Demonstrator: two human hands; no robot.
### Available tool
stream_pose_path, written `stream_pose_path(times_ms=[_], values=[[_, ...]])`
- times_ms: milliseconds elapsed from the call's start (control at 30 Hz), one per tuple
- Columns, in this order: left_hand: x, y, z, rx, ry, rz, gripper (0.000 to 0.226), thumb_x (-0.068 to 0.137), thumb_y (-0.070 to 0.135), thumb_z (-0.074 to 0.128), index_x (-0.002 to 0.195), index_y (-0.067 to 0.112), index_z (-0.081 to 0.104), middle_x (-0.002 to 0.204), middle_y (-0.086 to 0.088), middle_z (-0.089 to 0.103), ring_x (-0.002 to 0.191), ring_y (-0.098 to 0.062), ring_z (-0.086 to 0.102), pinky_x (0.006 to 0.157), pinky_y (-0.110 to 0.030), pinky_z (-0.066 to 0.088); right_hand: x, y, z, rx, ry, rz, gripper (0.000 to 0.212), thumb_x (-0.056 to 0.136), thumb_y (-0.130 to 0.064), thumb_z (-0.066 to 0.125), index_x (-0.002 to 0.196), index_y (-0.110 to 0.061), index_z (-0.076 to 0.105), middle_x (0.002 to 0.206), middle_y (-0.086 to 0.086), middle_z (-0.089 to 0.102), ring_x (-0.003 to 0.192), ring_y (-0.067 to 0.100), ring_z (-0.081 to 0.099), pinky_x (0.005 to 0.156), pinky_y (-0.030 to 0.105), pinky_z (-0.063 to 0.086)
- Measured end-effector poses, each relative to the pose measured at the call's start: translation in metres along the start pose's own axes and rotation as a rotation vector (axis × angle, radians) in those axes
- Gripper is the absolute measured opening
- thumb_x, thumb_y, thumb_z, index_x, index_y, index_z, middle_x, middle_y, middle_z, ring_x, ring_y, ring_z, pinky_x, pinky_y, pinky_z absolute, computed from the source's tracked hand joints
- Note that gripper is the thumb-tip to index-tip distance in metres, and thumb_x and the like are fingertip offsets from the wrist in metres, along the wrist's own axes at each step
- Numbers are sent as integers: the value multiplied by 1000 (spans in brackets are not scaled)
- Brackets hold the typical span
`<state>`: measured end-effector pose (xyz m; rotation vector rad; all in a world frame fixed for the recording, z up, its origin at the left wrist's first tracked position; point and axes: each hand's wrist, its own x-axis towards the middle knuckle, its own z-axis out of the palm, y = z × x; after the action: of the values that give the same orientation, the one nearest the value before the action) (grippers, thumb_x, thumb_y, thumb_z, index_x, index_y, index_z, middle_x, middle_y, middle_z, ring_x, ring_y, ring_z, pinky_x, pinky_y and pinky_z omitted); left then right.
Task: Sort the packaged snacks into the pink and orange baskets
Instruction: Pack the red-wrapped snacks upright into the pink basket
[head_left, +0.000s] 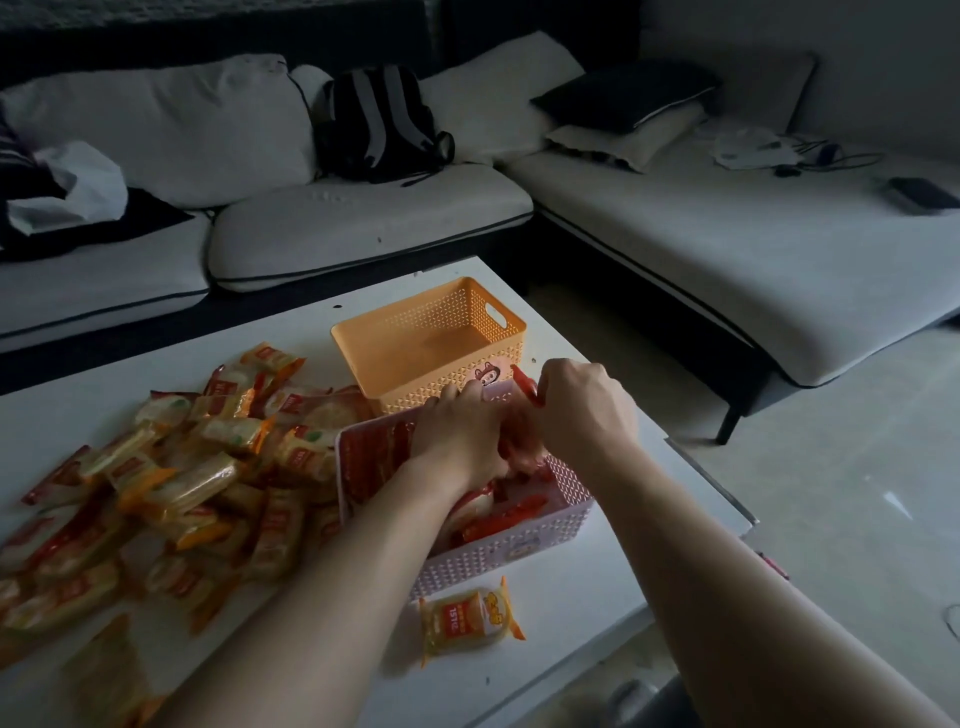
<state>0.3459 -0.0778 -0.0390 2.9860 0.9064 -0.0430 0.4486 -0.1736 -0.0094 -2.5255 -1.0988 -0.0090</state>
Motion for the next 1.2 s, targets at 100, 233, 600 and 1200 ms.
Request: stream_pose_path(times_ms=[100, 233, 600, 1200], values=[[-6, -2, -5, -210, 152, 53, 32, 83, 44, 76, 111, 33, 64, 110, 6, 65, 105, -18, 60, 91, -33, 49, 4, 2, -2, 18, -37, 18, 19, 92, -35, 66, 91, -17, 73, 76, 3, 67, 63, 21, 66, 57, 35, 60], [-13, 2, -6, -358, 273, 69, 10, 87, 28, 74, 92, 28, 66, 92, 8, 68, 82, -10, 58, 66, -15, 40, 6, 4, 2, 114, -143, 32, 22, 91, -30, 68, 84, -11, 74, 74, 6, 68, 59, 21, 67, 54, 36, 58], [-55, -22, -20, -449, 340, 30, 2, 89, 28, 71, 91, 27, 71, 95, 13, 65, 83, -9, 60, 64, -26, 47, 5, 3, 1, 86, -204, -70, 23, 95, -9, 47, 92, -4, 69, 84, 9, 70, 67, 26, 70, 60, 39, 63], [-131, -67, -47, -606, 187, -355, 8, 89, 30, 76, 88, 30, 68, 76, 12, 68, 71, -6, 65, 60, -27, 50, -27, -22, -22, 120, -553, -495, 17, 96, -23, 62, 107, -27, 74, 104, -10, 70, 90, 11, 69, 65, 14, 54]])
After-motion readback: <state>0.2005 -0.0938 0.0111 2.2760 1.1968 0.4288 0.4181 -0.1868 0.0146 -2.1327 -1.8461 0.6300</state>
